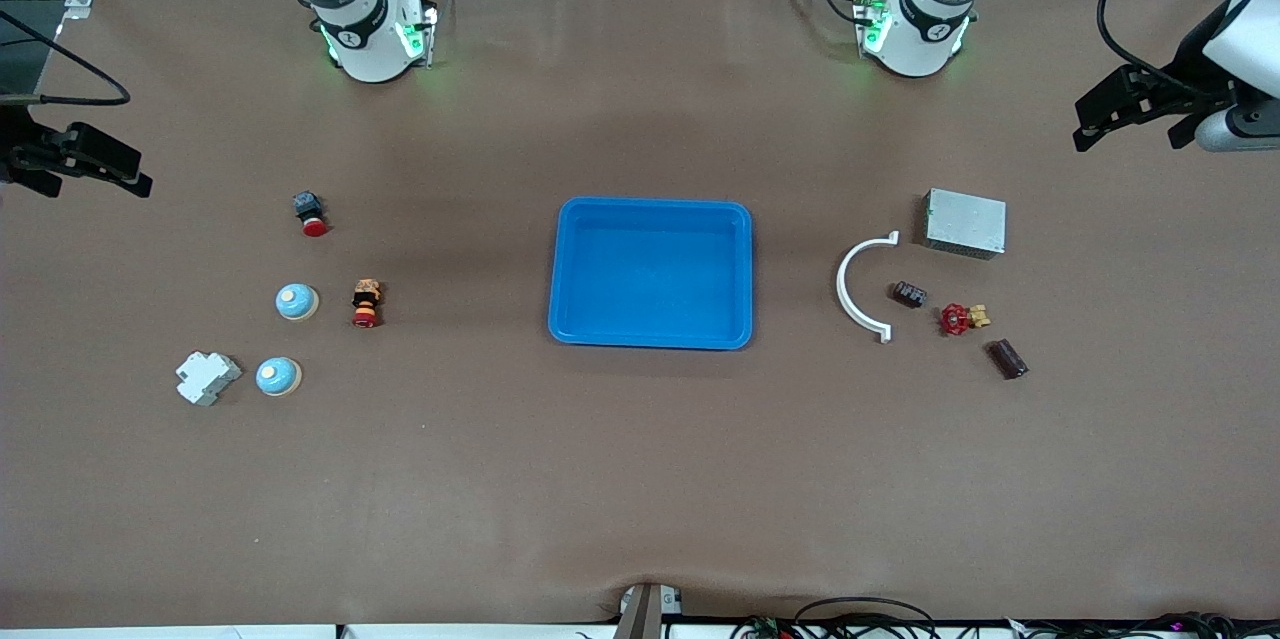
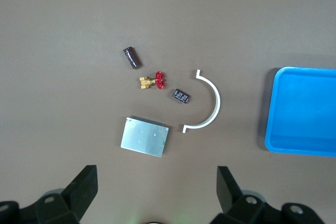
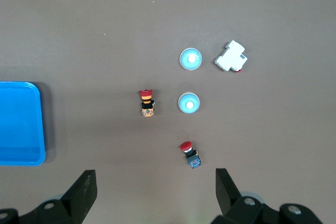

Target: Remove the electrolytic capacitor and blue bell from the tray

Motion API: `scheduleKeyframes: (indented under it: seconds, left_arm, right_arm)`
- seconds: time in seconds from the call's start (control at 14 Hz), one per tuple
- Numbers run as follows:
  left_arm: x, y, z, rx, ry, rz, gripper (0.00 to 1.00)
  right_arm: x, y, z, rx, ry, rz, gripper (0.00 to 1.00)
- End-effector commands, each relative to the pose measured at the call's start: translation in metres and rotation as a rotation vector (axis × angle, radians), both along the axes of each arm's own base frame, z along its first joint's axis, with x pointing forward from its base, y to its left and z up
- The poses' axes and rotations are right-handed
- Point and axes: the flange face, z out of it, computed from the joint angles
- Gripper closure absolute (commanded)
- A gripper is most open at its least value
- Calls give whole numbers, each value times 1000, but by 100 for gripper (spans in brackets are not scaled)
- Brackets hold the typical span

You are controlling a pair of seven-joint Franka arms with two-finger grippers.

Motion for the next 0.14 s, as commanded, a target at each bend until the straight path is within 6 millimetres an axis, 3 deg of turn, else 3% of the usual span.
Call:
scheduleKeyframes:
  seconds: [0.0, 0.07]
  left_arm:
    - [1, -1, 4, 11, 11, -14, 0]
    - [1, -1, 4, 11, 11, -14, 0]
  right_arm:
    - [-8, -2, 6, 8, -1, -3, 0]
    - [-8, -2, 6, 8, -1, -3, 0]
